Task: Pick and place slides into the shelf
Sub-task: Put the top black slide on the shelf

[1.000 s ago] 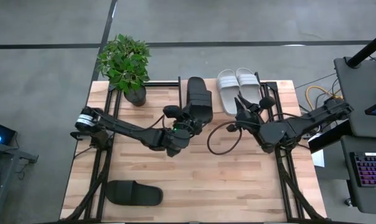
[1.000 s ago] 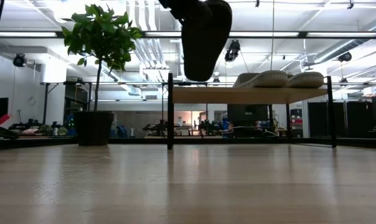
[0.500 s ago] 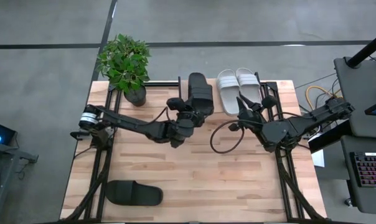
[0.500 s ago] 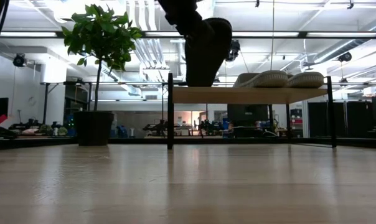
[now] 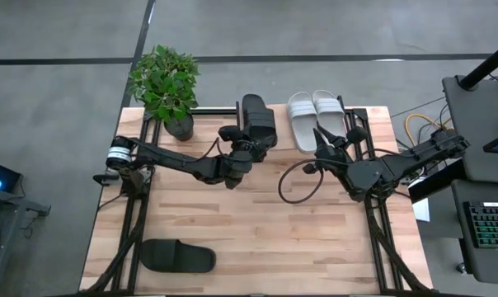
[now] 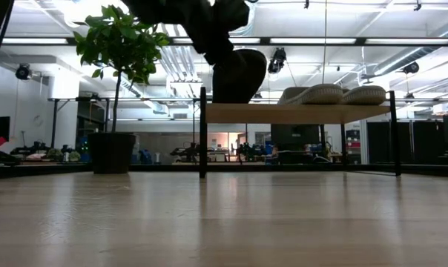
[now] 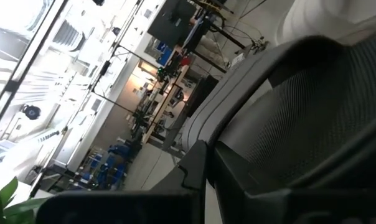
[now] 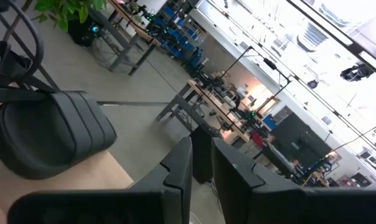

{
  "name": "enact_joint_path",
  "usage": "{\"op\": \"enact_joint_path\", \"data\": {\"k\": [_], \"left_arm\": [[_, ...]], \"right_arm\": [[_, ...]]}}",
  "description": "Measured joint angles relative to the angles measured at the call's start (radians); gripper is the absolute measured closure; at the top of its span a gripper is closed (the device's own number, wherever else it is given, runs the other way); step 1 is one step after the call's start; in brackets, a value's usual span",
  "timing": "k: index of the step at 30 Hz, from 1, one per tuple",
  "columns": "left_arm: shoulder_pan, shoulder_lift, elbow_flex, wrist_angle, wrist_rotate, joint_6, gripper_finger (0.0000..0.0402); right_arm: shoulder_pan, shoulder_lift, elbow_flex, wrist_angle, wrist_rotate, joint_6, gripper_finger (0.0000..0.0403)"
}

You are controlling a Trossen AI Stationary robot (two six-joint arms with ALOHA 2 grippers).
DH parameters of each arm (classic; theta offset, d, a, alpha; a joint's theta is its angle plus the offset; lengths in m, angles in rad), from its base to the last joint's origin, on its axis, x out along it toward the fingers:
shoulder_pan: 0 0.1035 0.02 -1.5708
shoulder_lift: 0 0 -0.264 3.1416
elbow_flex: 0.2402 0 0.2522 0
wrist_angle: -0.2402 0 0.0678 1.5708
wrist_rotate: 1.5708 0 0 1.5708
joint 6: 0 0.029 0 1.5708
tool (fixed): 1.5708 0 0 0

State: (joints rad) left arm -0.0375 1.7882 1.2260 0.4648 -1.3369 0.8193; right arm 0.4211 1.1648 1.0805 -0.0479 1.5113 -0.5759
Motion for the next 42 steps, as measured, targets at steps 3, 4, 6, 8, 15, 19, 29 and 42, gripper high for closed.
{"op": "enact_joint_path", "data": {"k": [3,4,6,8,15,19,29,42], "left_arm": [[0.006,0.008,-0.013,0.017,0.019,0.001,0.0401],[0.006,0.01,-0.019,0.024,0.019,0.001,0.0401],[0.005,0.016,-0.022,0.027,0.022,0.001,0.0401],[0.005,0.017,-0.026,0.03,0.022,0.001,0.0401],[0.004,0.017,-0.053,0.025,0.023,0.001,0.0401],[0.004,0.017,-0.058,0.023,0.023,-0.001,0.0401],[0.004,0.017,-0.058,0.014,0.026,-0.004,0.0361],[0.001,0.014,-0.059,-0.031,0.064,-0.001,0.0238]], "right_arm": [[0.0,0.0,0.0,0.0,0.0,0.0,0.0351],[0.0,0.0,0.0,0.0,0.0,0.0,0.0351],[0.0,0.0,0.0,0.0,0.0,0.0,0.0351],[0.0,0.0,0.0,0.0,0.0,0.0,0.0351],[0.0,0.0,0.002,0.001,0.0,0.0,0.0351],[0.0,0.0,0.003,0.001,0.0,0.0,0.0351],[0.0,0.0,0.003,0.001,0.0,0.001,0.0351],[0.0,0.0,0.003,0.001,0.0,0.0,0.0351]]}}
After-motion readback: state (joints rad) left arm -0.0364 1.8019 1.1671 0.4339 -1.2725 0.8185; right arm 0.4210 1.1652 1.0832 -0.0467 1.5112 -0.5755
